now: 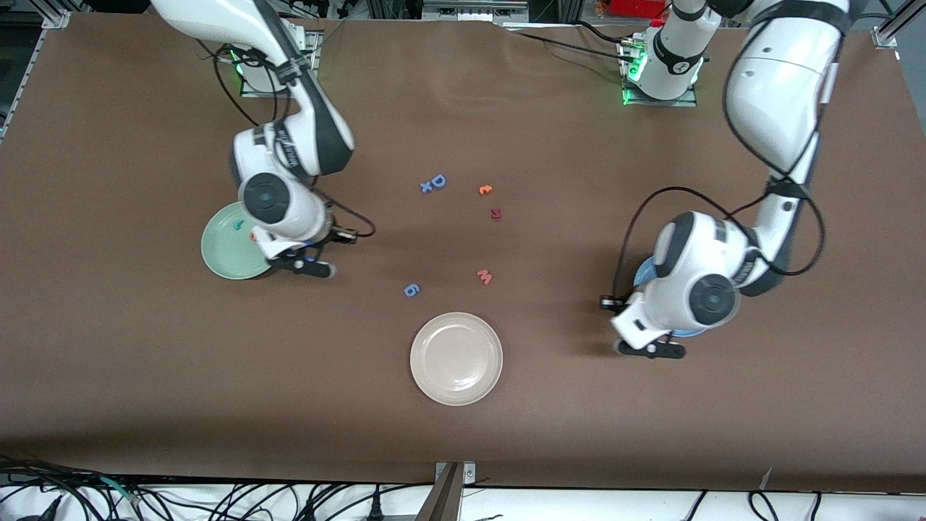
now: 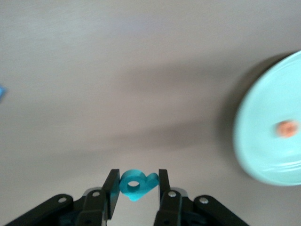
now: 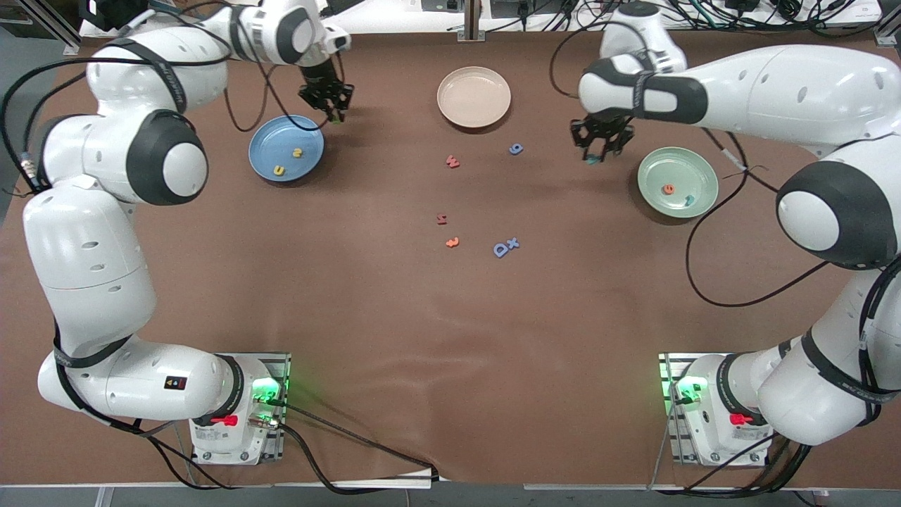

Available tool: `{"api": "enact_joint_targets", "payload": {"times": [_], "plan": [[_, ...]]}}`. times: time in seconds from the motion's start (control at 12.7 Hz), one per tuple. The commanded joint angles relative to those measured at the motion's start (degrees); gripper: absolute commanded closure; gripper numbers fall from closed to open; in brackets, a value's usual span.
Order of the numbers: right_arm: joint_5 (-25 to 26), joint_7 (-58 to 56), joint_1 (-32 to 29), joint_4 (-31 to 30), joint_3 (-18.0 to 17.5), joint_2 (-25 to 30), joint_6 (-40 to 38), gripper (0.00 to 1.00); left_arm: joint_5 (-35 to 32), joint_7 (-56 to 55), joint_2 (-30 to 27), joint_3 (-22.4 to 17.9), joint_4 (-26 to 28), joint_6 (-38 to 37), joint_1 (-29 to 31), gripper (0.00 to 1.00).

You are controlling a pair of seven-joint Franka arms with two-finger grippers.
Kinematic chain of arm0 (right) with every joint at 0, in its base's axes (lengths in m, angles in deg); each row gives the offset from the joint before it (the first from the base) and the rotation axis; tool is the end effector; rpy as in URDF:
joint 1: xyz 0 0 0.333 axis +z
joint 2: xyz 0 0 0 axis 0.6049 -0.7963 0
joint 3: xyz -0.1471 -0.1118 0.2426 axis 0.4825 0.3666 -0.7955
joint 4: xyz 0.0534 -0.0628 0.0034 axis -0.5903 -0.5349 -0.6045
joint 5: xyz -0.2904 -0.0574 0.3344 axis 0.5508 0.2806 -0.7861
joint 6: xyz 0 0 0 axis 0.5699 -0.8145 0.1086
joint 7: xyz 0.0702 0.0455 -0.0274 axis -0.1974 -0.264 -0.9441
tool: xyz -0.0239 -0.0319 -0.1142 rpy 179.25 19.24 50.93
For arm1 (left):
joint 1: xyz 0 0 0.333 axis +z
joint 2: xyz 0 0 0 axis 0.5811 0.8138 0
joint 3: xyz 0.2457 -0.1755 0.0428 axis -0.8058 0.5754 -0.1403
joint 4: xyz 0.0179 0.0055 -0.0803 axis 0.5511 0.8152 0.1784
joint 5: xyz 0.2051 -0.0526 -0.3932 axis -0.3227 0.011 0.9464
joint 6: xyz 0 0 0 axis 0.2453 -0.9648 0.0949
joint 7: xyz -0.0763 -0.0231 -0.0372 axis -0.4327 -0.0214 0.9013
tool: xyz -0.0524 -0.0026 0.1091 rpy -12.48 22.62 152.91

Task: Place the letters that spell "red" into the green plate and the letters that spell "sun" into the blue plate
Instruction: 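Release the green U on the blue plate while the right gripper releases teal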

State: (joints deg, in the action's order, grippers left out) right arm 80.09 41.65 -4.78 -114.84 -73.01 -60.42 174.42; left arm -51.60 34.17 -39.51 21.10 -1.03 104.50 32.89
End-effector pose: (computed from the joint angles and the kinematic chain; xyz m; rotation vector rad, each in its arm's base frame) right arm 0.5983 0.2215 0.2192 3.0559 -0.2484 -0.3243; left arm 0.7237 -0.1514 0.1980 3.0397 -0.1563 -0.3305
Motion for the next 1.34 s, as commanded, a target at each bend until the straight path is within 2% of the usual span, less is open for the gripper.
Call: {"api": "enact_joint_targets", "payload": {"times": [0.0, 0.16, 0.31, 0.39, 0.47, 0.63, 0.79, 1.02, 1.1, 1.18, 1.26], "plan": [[-0.54, -11.78, 0.34, -2.56, 5.57, 0.53, -1.62, 0.65, -0.26, 4.84, -4.35, 0.35, 7.61, -0.74, 2.63, 0.97], [-0.63, -19.79, 0.34, -4.93, 9.53, -0.08, -1.27, 0.64, -2.53, 6.24, -6.99, 0.44, 11.68, -0.56, 3.25, 0.97], [-0.63, -24.11, -1.58, -7.92, 10.6, -0.78, -1.52, 0.64, -3.07, 8.43, -7.01, 0.53, 13.27, 0.75, 5.09, 0.93], [-0.63, -26.57, -2.99, -9.76, 10.78, -0.7, -1.79, 0.64, -2.99, 10.97, -6.57, 0.53, 13.28, 2.24, 5.88, 0.74], [-0.63, -28.6, -5.09, -11.26, 10.78, -0.78, -1.53, 0.64, -2.9, 10.91, -6.48, 0.44, 13.36, 2.34, 5.89, 0.01], [-0.71, -30.98, -7.3, -11.27, 10.69, -2.62, -0.83, 0.64, -2.37, 10.91, -6.56, 0.53, 13.36, 1.99, 5.89, 0.0], [-2.73, -31.08, -7.22, -11.36, 10.6, -3.24, -0.91, 0.64, -2.28, 11.17, -6.74, 0.62, 13.02, 1.9, 5.89, 0.0], [-3.0, -31.08, -7.22, -11.36, 10.34, -3.59, -1.0, 0.62, -2.28, 11.35, -9.01, 1.05, 10.83, 0.85, 5.11, 0.0], [-3.0, -31.08, -7.22, -11.36, 10.34, -3.6, -1.18, 0.54, -2.28, 11.26, -10.5, 1.14, 10.47, 0.76, 5.01, 0.0], [-3.0, -30.99, -7.22, -11.27, 10.34, -3.6, -1.35, 0.29, -2.37, 11.26, -12.52, 1.14, 10.46, 0.76, 5.01, 0.0], [-3.0, -30.99, -7.22, -11.01, 10.34, -3.34, -1.61, 0.12, -2.89, 11.26, -14.28, 1.4, 10.46, 0.24, 4.93, 0.0]]}}
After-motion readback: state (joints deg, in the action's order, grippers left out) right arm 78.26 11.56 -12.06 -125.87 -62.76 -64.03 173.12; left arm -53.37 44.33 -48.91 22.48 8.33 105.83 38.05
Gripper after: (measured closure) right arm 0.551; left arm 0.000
